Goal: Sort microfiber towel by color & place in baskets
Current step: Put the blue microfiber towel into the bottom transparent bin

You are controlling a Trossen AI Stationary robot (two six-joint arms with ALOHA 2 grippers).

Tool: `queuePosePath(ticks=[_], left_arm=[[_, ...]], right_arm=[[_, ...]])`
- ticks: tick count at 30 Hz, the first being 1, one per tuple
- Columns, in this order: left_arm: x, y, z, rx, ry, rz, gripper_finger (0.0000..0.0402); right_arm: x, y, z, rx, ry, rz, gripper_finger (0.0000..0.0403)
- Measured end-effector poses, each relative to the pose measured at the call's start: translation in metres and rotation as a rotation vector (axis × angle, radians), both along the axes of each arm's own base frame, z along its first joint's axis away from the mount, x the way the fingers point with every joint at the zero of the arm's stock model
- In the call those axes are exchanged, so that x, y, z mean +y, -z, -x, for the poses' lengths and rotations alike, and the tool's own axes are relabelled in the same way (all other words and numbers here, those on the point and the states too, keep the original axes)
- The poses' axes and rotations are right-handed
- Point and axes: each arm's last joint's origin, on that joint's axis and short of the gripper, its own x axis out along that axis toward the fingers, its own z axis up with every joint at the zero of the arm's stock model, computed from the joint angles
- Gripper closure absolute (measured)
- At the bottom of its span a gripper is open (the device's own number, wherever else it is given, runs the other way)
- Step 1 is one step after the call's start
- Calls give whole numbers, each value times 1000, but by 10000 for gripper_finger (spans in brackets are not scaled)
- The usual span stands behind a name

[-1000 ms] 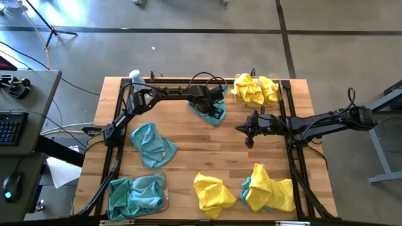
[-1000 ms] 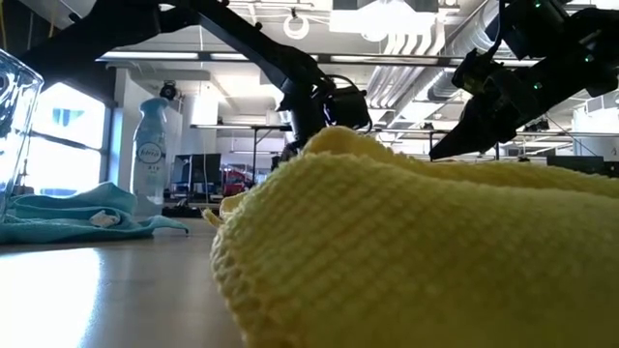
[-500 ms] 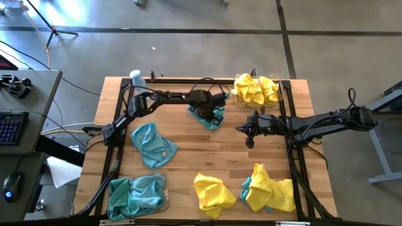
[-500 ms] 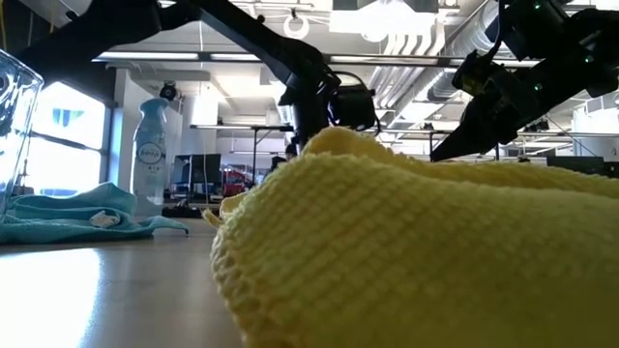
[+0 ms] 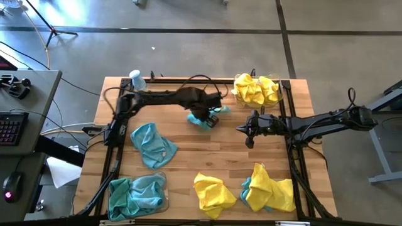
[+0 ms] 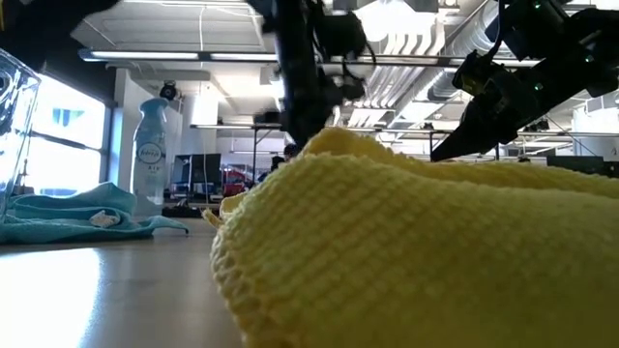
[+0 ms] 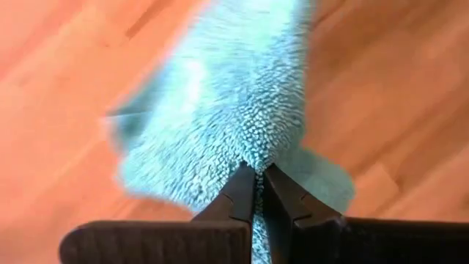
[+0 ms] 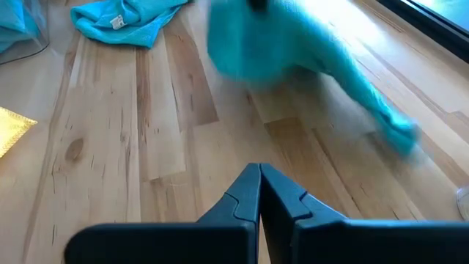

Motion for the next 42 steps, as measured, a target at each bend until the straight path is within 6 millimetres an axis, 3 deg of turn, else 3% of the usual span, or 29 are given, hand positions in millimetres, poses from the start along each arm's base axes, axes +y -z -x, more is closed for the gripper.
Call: queuePosePath(ticks=[4,8,16,25,42], left_arm=[[-28,-41,24,26,55,-78,401],[-54,-94,62,0,78,-135,401],[-105,-149,130,-22,80,-147,401],[-156,-180,177,-180,62,-55,401],[-210,-186,209,-219,116,70,401]], right_arm=[[0,0,0,1,0,0,402],[0,0,0,0,0,0,402],[0,0,0,1,0,0,402],[0,0,0,1,0,0,402],[0,0,0,3,0,0,402]])
